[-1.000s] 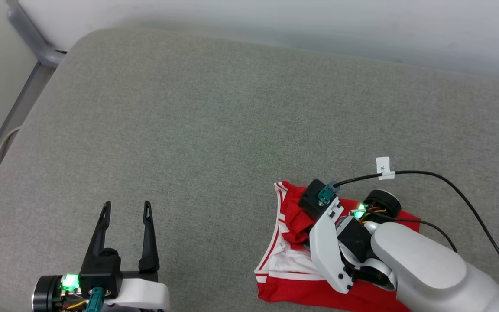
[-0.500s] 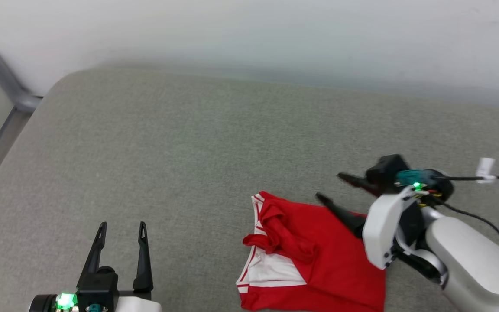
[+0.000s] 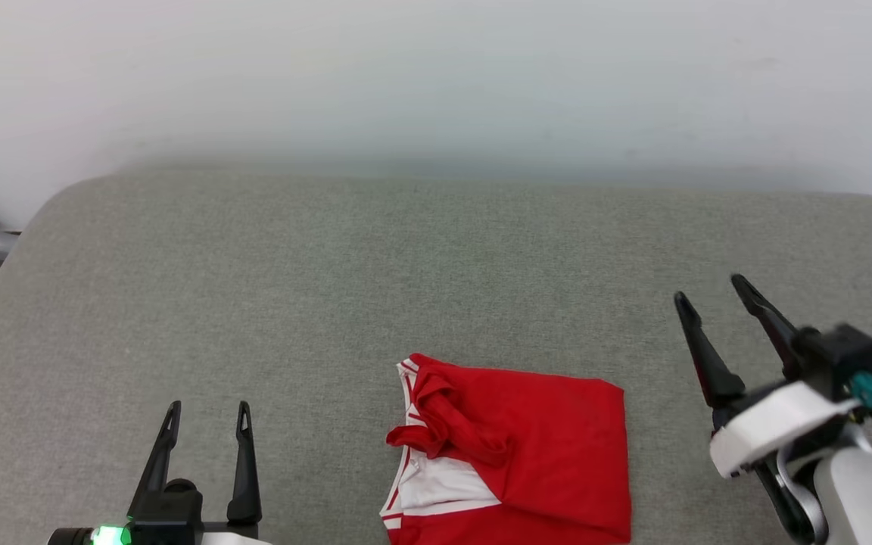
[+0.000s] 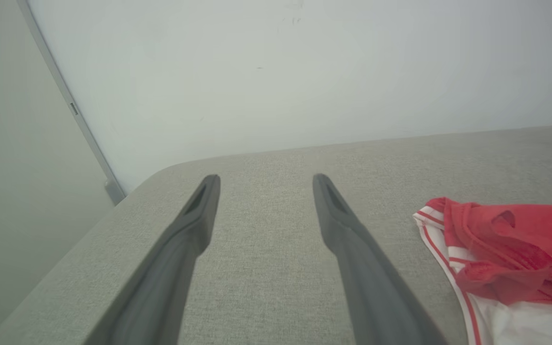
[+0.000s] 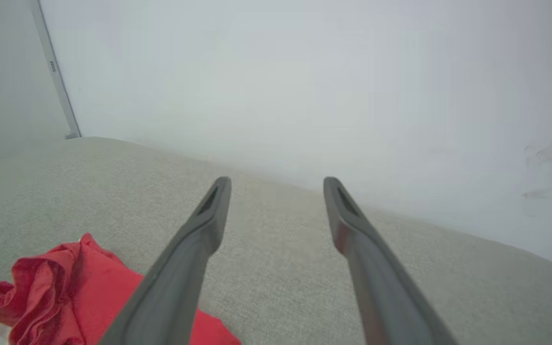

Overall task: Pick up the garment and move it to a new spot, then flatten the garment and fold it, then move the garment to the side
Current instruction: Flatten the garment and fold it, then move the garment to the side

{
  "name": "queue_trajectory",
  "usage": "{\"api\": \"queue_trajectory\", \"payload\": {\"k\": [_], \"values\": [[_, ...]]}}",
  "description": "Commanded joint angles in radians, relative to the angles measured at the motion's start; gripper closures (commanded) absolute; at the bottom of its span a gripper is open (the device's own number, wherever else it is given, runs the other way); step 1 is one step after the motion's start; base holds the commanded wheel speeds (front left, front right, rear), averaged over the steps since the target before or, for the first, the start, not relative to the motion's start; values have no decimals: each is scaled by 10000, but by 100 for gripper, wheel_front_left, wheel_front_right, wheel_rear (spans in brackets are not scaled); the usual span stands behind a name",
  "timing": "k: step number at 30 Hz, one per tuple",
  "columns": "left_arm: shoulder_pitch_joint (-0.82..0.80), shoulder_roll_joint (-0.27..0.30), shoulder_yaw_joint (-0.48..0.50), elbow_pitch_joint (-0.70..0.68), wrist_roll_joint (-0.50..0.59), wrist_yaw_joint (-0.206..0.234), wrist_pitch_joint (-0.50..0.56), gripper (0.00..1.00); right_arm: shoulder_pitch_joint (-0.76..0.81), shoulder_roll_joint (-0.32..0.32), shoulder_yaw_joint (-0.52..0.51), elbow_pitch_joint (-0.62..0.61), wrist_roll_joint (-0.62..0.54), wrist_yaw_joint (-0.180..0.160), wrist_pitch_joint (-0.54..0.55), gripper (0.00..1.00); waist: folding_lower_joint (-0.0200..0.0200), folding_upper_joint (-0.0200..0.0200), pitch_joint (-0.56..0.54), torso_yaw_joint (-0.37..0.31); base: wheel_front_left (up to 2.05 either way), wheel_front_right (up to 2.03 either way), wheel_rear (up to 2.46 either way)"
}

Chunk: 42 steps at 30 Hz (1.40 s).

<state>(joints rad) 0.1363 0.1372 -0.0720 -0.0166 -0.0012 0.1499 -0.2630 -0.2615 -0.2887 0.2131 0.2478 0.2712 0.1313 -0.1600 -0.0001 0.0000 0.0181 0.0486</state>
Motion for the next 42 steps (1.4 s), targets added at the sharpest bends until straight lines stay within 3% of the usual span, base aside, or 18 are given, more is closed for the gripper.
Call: {"api": "queue_trajectory", "payload": {"k": [1,4,17,26,42], "values": [[89,34,-30,-56,30,12,-23,0,529,393,-578,-272,-391,-12,-286,0,1,0,-100,-93,0,0,0],[144,41,-33,-109,5,34,-23,0,1243,999,-1263,-693,-707,-10,-559,0,1,0,-187,-182,0,0,0],[424,26,-189,-149,-80,-29,-23,0,3316,2198,-2431,-2389,-1539,-10,-968,0,1,0,-384,-354,0,0,0],[605,-41,-283,-71,-158,-102,-22,0,4029,2398,-2672,-2961,-1515,-10,-917,0,1,0,-502,-379,0,0,0],[571,-95,-253,45,-179,-151,-22,0,4169,2407,-2663,-2629,-1360,-10,-827,0,1,0,-474,-371,0,0,0]]}}
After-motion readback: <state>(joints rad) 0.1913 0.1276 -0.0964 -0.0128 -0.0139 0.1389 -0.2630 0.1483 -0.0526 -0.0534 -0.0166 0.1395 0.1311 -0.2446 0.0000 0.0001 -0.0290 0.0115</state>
